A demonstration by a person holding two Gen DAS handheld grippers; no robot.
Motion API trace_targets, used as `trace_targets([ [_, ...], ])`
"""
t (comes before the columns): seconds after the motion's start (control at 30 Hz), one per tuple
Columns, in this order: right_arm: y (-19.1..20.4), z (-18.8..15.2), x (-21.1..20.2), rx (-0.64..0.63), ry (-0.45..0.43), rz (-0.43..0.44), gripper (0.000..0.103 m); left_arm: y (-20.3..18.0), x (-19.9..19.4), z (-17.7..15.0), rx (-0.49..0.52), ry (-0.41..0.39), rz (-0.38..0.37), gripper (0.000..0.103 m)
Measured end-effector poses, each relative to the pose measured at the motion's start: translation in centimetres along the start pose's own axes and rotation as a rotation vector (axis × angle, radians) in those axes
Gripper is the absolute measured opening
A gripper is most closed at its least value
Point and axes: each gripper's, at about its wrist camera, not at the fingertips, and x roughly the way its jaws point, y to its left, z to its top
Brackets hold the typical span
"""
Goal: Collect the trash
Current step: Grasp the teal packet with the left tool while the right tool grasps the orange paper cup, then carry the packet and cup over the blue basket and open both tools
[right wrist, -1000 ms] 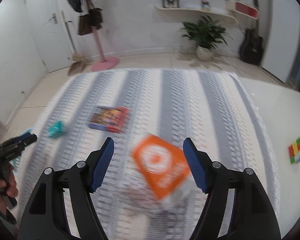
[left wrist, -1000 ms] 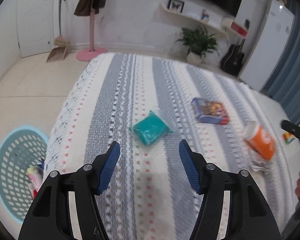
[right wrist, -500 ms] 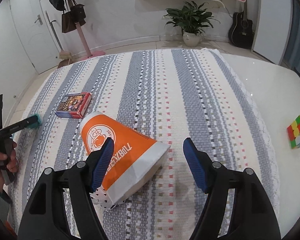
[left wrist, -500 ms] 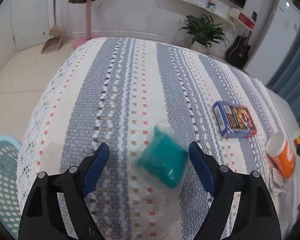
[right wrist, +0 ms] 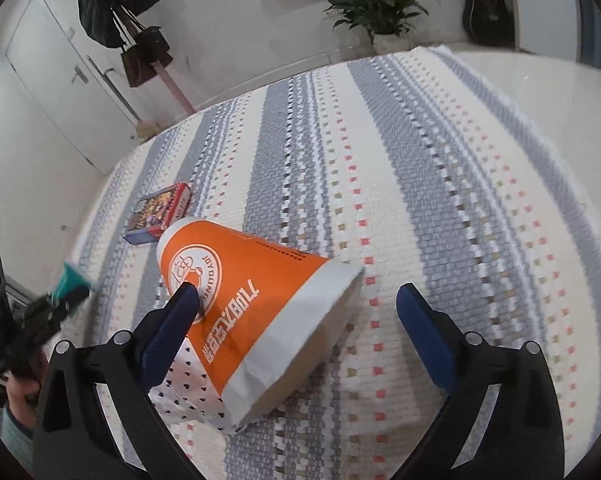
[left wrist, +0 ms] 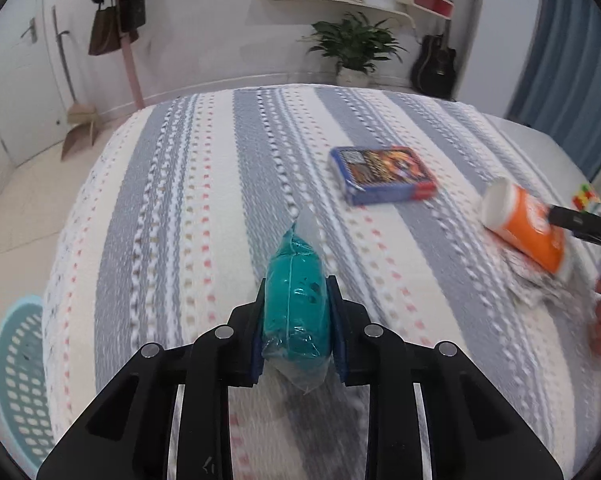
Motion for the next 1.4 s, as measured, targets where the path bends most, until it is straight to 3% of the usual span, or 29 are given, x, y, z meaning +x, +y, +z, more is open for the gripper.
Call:
trace_targets([
  [0.07,-0.6,0.1,0.8,0.034,0.021,0.053,0.095,0.1,-1.2,-0.8,-0.030,0.001,-0.033,0.024],
  [0.17,-0.7,0.4,1.0,0.046,0.003,0.063,0.095,0.8,-2.9,-2.2,-0.112,0.002,-0.087,0.024],
  [0.27,0.2,0.3,0.8,0.006,-0.004,0.072,0.083,1.5,-4.5,-3.2,-0.176,-0.013,-0.106,0.024],
  [0.4,3.0,-0.3,-1.3,-0.105,-0.074,-0.014,0.064,2.2,-7.1,-4.8,-0.229,-0.050,-0.102,0.024],
  [0.57,6.8,-1.6,-3.4,-0.283,-0.128,-0.104,0.052,3.9,-8.4,-5.0,-0.292,-0.094,-0.113,0.025],
  [0.83,12.6,-4.4,-2.9,-0.491,-0.101,-0.124,0.052,5.6,-9.4,-5.3,-0.318,-0.112,-0.114,0.025],
  [1.03,13.8,-4.7,-0.4,-0.449,-0.033,-0.113,0.046,6.7,-11.1,-5.9,-0.301,-0.137,-0.089,0.025],
  [1.27,15.7,-4.3,-1.5,-0.442,-0.088,-0.115,0.042,10.8,-12.4,-7.2,-0.402,-0.163,-0.121,0.025],
  [1.4,19.8,-3.7,-3.5,-0.478,-0.146,-0.092,0.042,13.0,-14.0,-7.6,-0.467,-0.206,-0.144,0.025],
])
